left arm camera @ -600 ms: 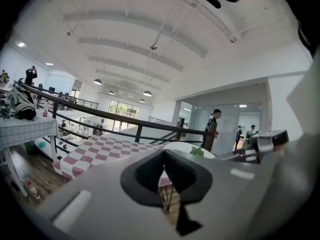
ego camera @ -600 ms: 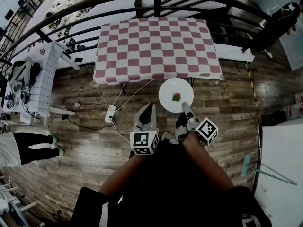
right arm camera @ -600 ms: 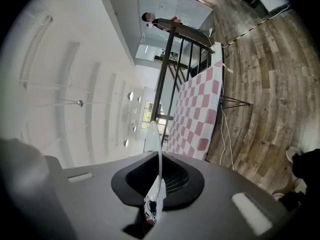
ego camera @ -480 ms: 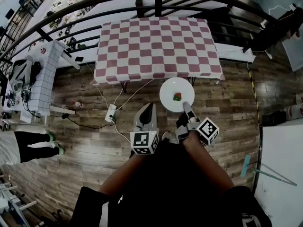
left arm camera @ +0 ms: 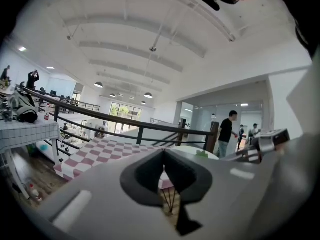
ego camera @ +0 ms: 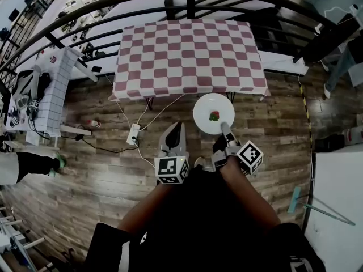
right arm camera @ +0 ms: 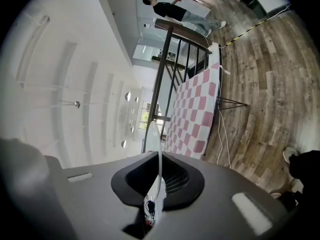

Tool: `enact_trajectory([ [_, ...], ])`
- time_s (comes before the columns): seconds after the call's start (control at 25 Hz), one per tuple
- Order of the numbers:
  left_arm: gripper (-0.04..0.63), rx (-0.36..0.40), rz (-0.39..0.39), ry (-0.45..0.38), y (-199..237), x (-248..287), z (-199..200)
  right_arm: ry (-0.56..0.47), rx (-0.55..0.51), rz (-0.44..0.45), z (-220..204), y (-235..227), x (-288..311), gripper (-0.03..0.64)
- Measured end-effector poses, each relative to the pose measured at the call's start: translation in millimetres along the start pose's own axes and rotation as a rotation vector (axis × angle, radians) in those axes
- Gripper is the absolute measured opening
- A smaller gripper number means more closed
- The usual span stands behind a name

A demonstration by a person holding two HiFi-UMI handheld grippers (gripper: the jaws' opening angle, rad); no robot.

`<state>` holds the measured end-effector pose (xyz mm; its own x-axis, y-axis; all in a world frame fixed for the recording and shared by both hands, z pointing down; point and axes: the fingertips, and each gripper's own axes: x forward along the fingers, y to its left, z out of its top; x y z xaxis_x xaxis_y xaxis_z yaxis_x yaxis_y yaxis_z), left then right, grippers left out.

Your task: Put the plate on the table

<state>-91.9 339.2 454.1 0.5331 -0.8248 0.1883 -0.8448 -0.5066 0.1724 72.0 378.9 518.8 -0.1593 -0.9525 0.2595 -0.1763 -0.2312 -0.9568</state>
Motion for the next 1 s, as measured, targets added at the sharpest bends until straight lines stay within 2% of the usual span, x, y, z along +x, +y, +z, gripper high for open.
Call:
enact_trajectory([
  [0.24, 0.009, 0.024, 0.011, -0.008, -4.7, 11.4, 5.9, 0.020, -0.008, 0.014, 13.5, -3.1, 3.8, 0.009],
  [0.4, 0.011, 0.027, 0.050, -0.023, -1.5, 11.7, 8.9, 0.025, -0.013, 0.022, 24.9, -8.8, 0.0, 0.009],
  [0.64, 0.009, 0.030, 0.096, 0.011, 9.5, 8.1, -1.1, 0.027, -0.010, 0.010, 29.4, -20.0, -4.9, 0.009],
  [1.0, 0.009, 0.033, 0.093, 0.011, 4.0, 15.3, 0.0, 0.030, -0.010, 0.015, 36.9, -18.2, -3.1, 0.009],
])
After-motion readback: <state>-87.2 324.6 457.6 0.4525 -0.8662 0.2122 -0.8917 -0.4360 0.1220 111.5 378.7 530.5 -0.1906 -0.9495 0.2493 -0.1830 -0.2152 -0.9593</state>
